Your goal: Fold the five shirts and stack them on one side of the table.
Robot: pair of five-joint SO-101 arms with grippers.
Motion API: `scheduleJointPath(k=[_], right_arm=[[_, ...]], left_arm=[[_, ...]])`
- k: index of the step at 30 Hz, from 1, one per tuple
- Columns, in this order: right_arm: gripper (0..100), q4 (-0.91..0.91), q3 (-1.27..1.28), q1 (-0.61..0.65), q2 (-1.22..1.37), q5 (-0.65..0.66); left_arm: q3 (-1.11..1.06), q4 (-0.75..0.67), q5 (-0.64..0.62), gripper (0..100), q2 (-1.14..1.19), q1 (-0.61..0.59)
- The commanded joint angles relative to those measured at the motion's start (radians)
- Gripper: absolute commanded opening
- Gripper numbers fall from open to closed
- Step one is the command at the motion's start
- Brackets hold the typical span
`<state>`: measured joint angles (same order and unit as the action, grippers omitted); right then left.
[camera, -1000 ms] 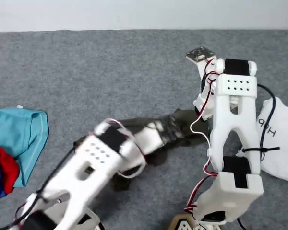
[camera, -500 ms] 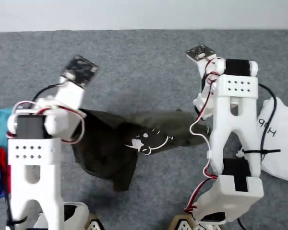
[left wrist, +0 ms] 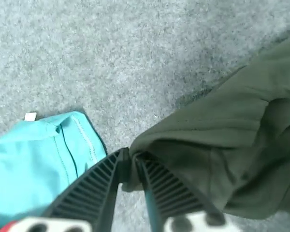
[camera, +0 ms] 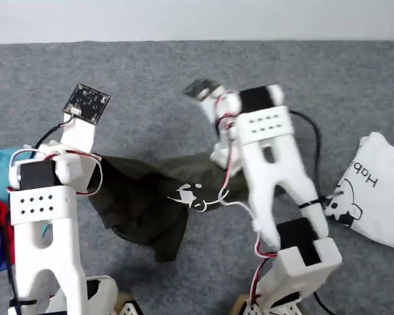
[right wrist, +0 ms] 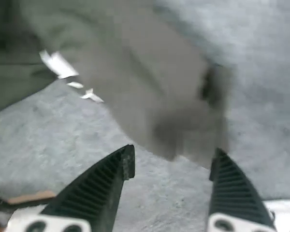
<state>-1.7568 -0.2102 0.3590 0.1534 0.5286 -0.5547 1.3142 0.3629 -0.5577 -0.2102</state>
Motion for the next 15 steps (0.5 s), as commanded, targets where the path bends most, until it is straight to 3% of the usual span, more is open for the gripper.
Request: scheduleJointPath(k=[1, 9, 15], right_arm=[[27.3, -0.041, 0.035, 0.053, -0.039, -0.009], [27.3, -0.027, 0.071, 0.021, 0.058, -0.008], [27.0, -0.004, -0.040, -0.018, 0.226, -0.011]], left_arm=[[-0.007, -0.032, -0.005, 0, -0.026, -0.008], [-0.010, -0.034, -0.003, 0, -0.025, -0.002], [-0.012, -0.046, -0.003, 0, -0.025, -0.002]])
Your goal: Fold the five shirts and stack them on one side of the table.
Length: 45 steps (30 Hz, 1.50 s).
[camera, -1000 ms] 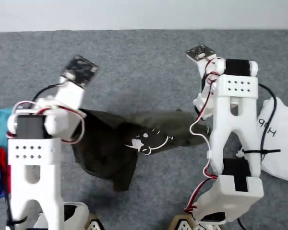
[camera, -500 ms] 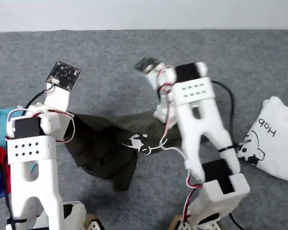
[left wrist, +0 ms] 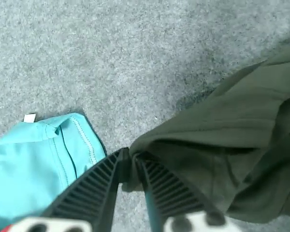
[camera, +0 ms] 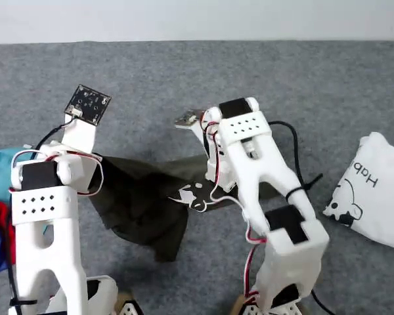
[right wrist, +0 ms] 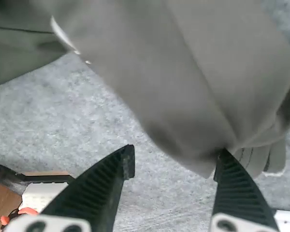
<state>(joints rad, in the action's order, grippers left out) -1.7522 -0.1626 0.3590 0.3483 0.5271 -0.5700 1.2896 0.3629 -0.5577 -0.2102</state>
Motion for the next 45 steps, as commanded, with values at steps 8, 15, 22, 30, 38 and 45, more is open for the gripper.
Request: scheduleJointPath(k=[8, 15, 22, 30, 38, 45], right_arm=[[1.4, -0.041, -0.285, -0.019, 0.108, -0.002], [1.0, -0.041, -0.399, -0.038, 0.091, 0.021], [1.7, -0.041, -0.477, -0.070, 0.105, 0.031], [26.3, -0.045, -0.477, -0.114, 0.096, -0.095], [25.7, -0.045, -0.207, -0.124, -0.084, -0.037], [25.8, -0.012, -0.078, -0.124, -0.108, -0.037]], left_arm=[[0.004, -0.020, -0.003, 0, -0.025, -0.002], [0.004, -0.020, -0.003, 1, -0.025, -0.003], [0.004, -0.020, -0.003, 1, -0.025, -0.003], [0.001, -0.020, -0.003, 1, -0.025, -0.006], [-0.045, -0.021, -0.002, 1, -0.025, -0.008], [-0.044, -0.046, -0.003, 1, -0.025, -0.005]])
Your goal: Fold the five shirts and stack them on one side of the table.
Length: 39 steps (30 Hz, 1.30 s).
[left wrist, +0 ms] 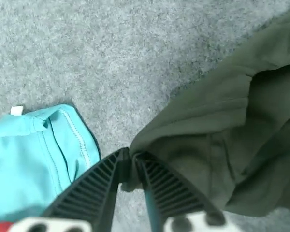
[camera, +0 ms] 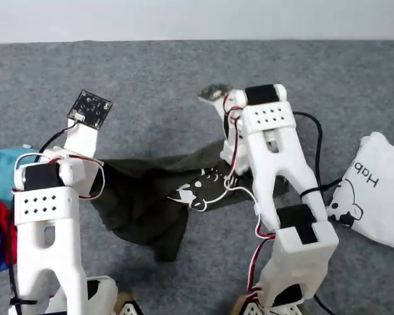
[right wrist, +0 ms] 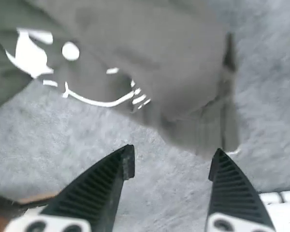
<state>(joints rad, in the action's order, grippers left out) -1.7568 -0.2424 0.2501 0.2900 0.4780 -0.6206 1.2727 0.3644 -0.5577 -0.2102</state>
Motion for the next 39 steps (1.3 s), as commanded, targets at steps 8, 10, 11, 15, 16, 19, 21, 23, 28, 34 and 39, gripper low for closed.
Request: scheduleJointPath(k=[8, 10, 11, 15, 16, 19, 21, 23, 28, 34, 39], right_arm=[[25.7, 0.099, -0.035, -0.033, 0.111, 0.012], [25.7, 0.114, -0.080, -0.033, 0.153, 0.012], [25.7, 0.119, -0.103, -0.031, 0.176, 0.012], [25.6, 0.113, -0.219, -0.038, 0.278, 0.012], [25.5, 0.111, -0.249, -0.045, 0.302, 0.012], [20.6, 0.108, -0.333, -0.059, 0.360, 0.012], [13.4, 0.104, -0.374, -0.059, 0.384, 0.014], [7.3, 0.084, -0.407, -0.053, 0.406, 0.038], [3.5, 0.012, -0.456, -0.067, 0.426, 0.091], [1.2, -0.041, -0.597, -0.110, 0.395, 0.098], [1.2, -0.041, -0.637, -0.120, 0.255, 0.150]], left_arm=[[0.007, -0.026, -0.005, 1, -0.025, -0.006], [0.005, -0.026, -0.005, 1, -0.025, -0.006], [0.005, -0.026, -0.005, 1, -0.025, -0.006], [0.005, -0.031, -0.005, 1, -0.025, -0.006], [0.005, -0.031, -0.005, 1, -0.025, -0.008], [0.005, -0.031, -0.005, 1, -0.025, -0.008], [0.005, -0.031, -0.005, 1, -0.025, -0.008], [0.005, -0.031, -0.005, 1, -0.025, -0.008], [0.005, -0.032, -0.003, 1, -0.025, -0.008], [0.016, -0.068, -0.003, 1, -0.031, -0.008], [0.134, -0.063, -0.009, 1, -0.032, -0.009]])
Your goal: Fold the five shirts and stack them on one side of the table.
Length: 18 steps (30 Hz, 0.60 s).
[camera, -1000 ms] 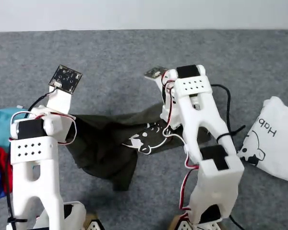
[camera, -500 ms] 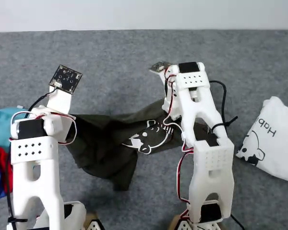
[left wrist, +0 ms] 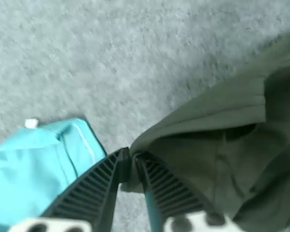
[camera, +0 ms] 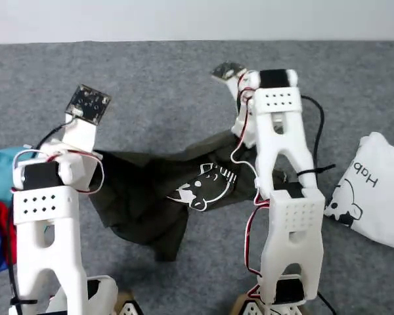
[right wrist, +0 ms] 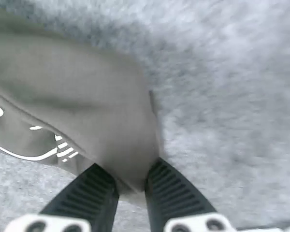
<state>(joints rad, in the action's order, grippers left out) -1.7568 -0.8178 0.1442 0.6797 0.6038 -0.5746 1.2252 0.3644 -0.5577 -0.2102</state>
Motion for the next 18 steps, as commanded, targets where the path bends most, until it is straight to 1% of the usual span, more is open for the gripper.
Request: scheduleJointPath(k=[1, 6, 11, 14, 18], right_arm=[[1.2, -0.041, -0.060, -0.016, -0.174, 0.026], [1.2, -0.041, -0.060, -0.019, -0.371, 0.026], [1.2, -0.039, -0.060, -0.056, -0.564, 0.035], [1.2, -0.038, -0.060, -0.085, -0.668, 0.066], [1.2, -0.036, -0.060, -0.150, -0.782, 0.094]], left_arm=[[0.119, -0.017, -0.009, 1, -0.032, -0.009], [0.305, -0.018, -0.011, 1, -0.032, -0.009], [0.492, -0.026, -0.021, 1, -0.026, -0.003], [0.555, -0.094, -0.083, 1, -0.026, -0.008], [0.662, -0.140, -0.101, 1, -0.032, -0.005]])
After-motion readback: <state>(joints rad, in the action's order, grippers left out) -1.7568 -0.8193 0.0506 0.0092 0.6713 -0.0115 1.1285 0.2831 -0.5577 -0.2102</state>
